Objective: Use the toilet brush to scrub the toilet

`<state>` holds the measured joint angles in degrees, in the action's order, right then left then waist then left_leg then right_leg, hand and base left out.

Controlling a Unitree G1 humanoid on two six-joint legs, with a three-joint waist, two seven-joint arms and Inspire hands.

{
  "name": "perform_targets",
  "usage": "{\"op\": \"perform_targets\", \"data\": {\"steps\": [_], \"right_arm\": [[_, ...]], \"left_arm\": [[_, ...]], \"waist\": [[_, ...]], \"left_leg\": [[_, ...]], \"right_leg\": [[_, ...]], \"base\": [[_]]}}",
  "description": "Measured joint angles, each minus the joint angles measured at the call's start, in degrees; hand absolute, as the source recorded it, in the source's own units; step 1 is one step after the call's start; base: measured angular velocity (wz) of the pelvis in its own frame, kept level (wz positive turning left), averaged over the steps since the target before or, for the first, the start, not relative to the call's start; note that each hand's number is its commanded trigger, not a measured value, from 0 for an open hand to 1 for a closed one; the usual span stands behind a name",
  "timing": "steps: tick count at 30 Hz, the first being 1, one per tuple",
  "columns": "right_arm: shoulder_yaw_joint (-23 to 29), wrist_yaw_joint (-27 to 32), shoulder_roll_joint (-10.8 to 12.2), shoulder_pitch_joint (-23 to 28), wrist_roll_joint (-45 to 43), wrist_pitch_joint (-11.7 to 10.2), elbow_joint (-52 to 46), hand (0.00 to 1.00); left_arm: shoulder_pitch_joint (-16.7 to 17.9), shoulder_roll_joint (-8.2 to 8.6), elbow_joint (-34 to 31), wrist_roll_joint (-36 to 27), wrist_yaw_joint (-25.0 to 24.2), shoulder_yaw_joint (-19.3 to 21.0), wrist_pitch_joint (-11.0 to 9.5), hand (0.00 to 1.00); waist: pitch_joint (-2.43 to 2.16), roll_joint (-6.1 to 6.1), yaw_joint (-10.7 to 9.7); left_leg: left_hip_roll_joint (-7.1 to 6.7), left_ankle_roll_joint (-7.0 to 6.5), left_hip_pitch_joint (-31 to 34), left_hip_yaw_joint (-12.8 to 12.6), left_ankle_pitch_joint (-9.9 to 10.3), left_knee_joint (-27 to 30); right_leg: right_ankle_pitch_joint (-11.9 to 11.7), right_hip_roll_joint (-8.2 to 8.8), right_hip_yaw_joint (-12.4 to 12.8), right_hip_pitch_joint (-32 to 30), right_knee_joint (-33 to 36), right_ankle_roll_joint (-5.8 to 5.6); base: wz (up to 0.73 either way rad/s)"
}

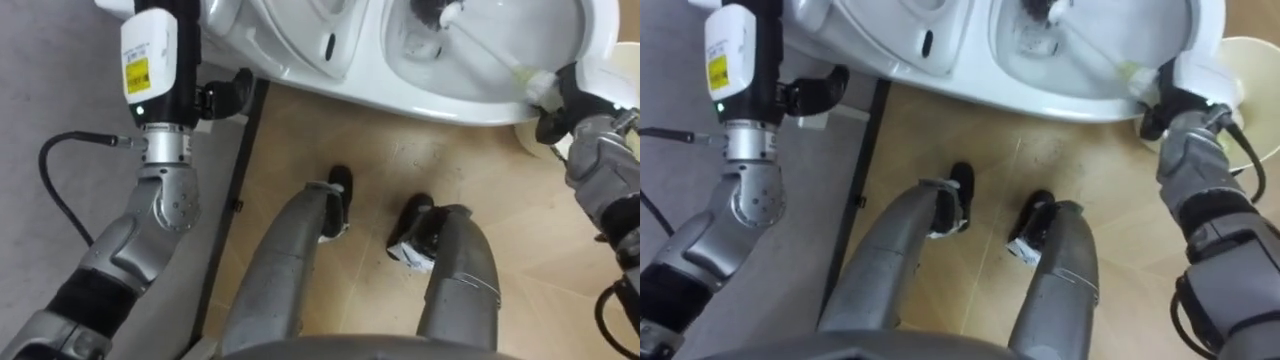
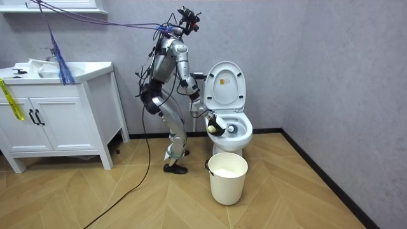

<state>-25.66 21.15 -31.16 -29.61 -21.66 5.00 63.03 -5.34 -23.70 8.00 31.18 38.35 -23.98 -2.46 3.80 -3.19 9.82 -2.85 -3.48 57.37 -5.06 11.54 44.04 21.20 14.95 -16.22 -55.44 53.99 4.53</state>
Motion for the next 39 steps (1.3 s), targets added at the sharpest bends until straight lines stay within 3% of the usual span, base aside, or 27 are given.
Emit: {"op": "perform_targets", "data": {"steps": [5,8,9,11,13,15,18,25,29,32,35,37,39], "right_arm": [[-0.21,1.12,0.00,-0.26,-4.61,0.63,1.56,1.00],[-1.44,2.60,0.57,1.28,-10.78,2.68,1.45,1.00],[-2.02,3.25,0.98,1.51,-13.58,3.79,1.96,1.00],[-2.69,3.66,2.32,1.76,-17.48,5.91,2.46,1.00],[-4.47,3.64,2.68,1.85,-22.61,8.31,2.47,1.00],[-4.67,3.55,3.37,1.86,-23.49,9.72,2.46,1.00],[-4.67,3.57,4.28,2.66,-23.84,11.40,1.72,1.00],[-4.72,3.63,5.20,4.07,-24.11,12.60,-0.85,1.00],[-7.07,2.63,3.87,3.17,-23.54,12.51,-1.07,1.00],[-9.55,2.78,1.86,2.14,-19.61,10.75,-0.81,1.00],[-9.26,4.42,-0.15,1.56,-9.85,5.81,-0.44,1.00],[-5.11,5.10,-0.15,1.10,-2.13,2.17,0.10,1.00],[-1.54,5.04,-0.16,0.18,0.91,0.41,1.51,1.00]], "left_arm": [[0.02,1.31,-0.03,1.14,-0.24,-1.00,0.42,0.00],[0.03,3.45,1.33,1.15,-0.16,-2.62,1.63,0.00],[0.02,4.04,2.38,1.15,-0.16,-3.25,1.77,0.00],[0.14,4.56,3.62,1.13,-0.17,-3.98,2.07,0.00],[0.23,5.79,4.47,2.25,-0.01,-3.97,2.59,0.00],[0.31,6.37,4.69,2.22,0.08,-3.98,2.65,0.00],[0.40,7.40,5.40,2.15,0.91,-4.00,2.71,0.00],[1.27,7.04,6.24,0.21,2.37,-3.55,1.58,0.00],[1.05,6.50,6.15,-2.12,2.33,-2.95,1.09,0.00],[0.82,5.66,4.89,-4.85,2.06,-3.03,0.71,0.00],[0.22,2.47,2.32,-5.72,1.91,-3.48,0.50,0.00],[0.25,0.31,-0.40,-5.25,1.84,-2.87,0.53,0.00],[0.23,0.25,-0.76,-3.14,1.06,-2.06,0.56,0.00]], "waist": [[-0.40,-0.48,0.72],[-1.21,-1.83,1.65],[-1.47,-2.89,2.05],[-1.52,-3.24,2.80],[-1.76,-4.48,3.66],[-1.83,-4.86,4.42],[-1.78,-5.10,4.53],[-1.70,-5.27,4.46],[-1.33,-4.71,4.60],[-0.97,-3.98,4.44],[-0.54,-1.62,3.36],[-0.33,-0.19,1.86],[-0.28,0.08,1.30]], "left_leg": [[-0.60,-1.17,-0.18,-0.74,-0.32,-0.30],[-0.53,-1.62,-1.34,-0.64,-0.21,-0.44],[-0.52,-1.63,-2.09,-0.25,-0.22,-0.99],[-0.69,-1.64,-3.44,-0.55,-0.22,-1.98],[0.23,-1.55,-4.00,-0.42,-0.25,-2.79],[1.15,-1.32,-4.19,-0.25,-0.36,-3.15],[1.42,-0.91,-4.86,0.01,-0.61,-4.21],[2.29,0.21,-5.42,0.61,-0.25,-4.77],[3.00,0.55,-5.27,0.49,-0.16,-4.62],[2.86,0.55,-4.82,0.29,-0.16,-4.42],[1.61,0.59,-3.07,0.38,-0.42,-3.48],[0.54,0.33,-1.02,0.41,-0.83,-2.28],[0.05,0.01,-0.02,0.11,-1.13,-1.78]], "right_leg": [[-0.70,0.81,0.30,-0.02,-0.10,-0.72],[-0.97,0.20,0.09,1.63,-1.09,-1.25],[-1.21,-0.20,0.05,2.68,-2.12,-1.67],[-1.26,-0.16,0.27,3.51,-2.64,-1.77],[-1.78,-0.69,-0.76,4.80,-4.70,-1.57],[-2.45,-1.99,-1.10,5.48,-6.37,-1.33],[-2.77,-2.92,-1.62,6.52,-7.73,-1.11],[-2.77,-4.52,-1.86,7.65,-9.48,-0.59],[-2.53,-4.50,-1.94,7.37,-9.25,-0.01],[-2.51,-3.82,-1.85,6.45,-8.21,0.32],[-1.52,-2.14,-1.55,3.92,-5.10,0.53],[-0.76,-0.59,-1.34,1.42,-2.23,0.56],[-0.58,0.05,-0.85,0.13,-1.19,0.30]], "base": [[-0.02],[-0.01],[0.00],[-0.07],[-0.10],[-0.14],[-0.02],[-0.01],[-0.06],[0.00],[0.21],[0.29],[0.11]]}}
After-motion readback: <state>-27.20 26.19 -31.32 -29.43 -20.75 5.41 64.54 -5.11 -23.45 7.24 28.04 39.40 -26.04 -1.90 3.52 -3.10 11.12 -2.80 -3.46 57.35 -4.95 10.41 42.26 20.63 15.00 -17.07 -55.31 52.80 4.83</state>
